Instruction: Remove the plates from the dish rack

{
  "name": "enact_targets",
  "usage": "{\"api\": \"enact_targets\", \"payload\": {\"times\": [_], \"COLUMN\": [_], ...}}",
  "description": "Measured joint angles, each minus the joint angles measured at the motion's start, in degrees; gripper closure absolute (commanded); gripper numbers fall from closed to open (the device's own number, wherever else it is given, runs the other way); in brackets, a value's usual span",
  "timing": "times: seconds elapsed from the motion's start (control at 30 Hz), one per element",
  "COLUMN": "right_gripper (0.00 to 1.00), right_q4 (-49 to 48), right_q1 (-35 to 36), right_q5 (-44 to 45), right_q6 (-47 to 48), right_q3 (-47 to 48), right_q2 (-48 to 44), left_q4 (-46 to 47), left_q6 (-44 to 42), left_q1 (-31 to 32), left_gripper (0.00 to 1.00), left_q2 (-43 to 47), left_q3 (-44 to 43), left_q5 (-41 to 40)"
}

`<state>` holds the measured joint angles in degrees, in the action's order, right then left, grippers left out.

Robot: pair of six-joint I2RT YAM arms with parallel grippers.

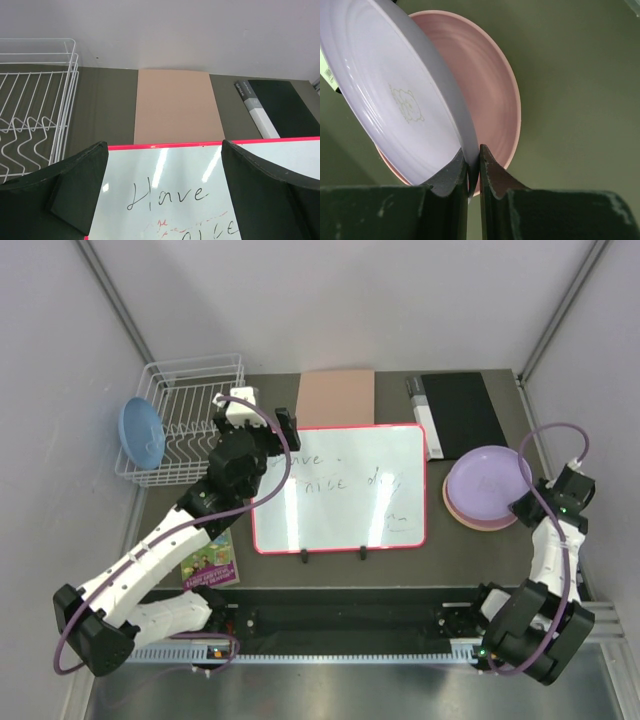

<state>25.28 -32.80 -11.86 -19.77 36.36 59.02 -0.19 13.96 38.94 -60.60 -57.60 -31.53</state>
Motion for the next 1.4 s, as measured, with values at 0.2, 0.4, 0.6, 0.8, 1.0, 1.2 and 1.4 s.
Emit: {"api": "enact_targets", "payload": {"times": [0.2,0.4,0.6,0.8,1.0,1.2,1.4], "right_gripper": [0.80,0.50,0.41,0.23,0.20,0.20,0.20], "right_q4": [0.11,0.07,0.26,4.17,2.93,-4.04,-12.41], "right_q1": [0.00,-0.02,-0.02,-0.02,0.00,3.74,17.77], "right_q5": [1.09,0.59,-0.02,0.35,-1.49,-9.68,-13.73], "right_q6": [0.00,-0.37,-0.35,-0.28,-0.37,-2.38,-1.53], "right_q3": [-0.31,-0.31,-0.28,4.87,14.34,14.75,14.78], "right_q2": [-0.76,-0.74,-1.01,-5.27,-8.13,-5.62,1.46], "left_q4": [-0.02,-0.04,-0.04,-1.86,-4.48,-4.96,-4.68], "left_q6": [-0.61,-0.68,-1.86,-3.04,-2.23,-3.96,-6.47], "left_q1": [0.00,-0.02,-0.66,-3.96,-17.00,-29.44,-39.30], "left_gripper": [0.01,0.01,0.01,0.01,0.01,0.01,0.01], "left_q2": [0.00,0.00,0.00,-0.15,-1.44,-4.57,-10.27], "left_q3": [0.00,0.00,0.00,-0.02,-0.04,-1.44,-5.68], "left_q5": [-0.33,-0.98,-2.36,-4.28,-1.75,-1.64,-1.25]}}
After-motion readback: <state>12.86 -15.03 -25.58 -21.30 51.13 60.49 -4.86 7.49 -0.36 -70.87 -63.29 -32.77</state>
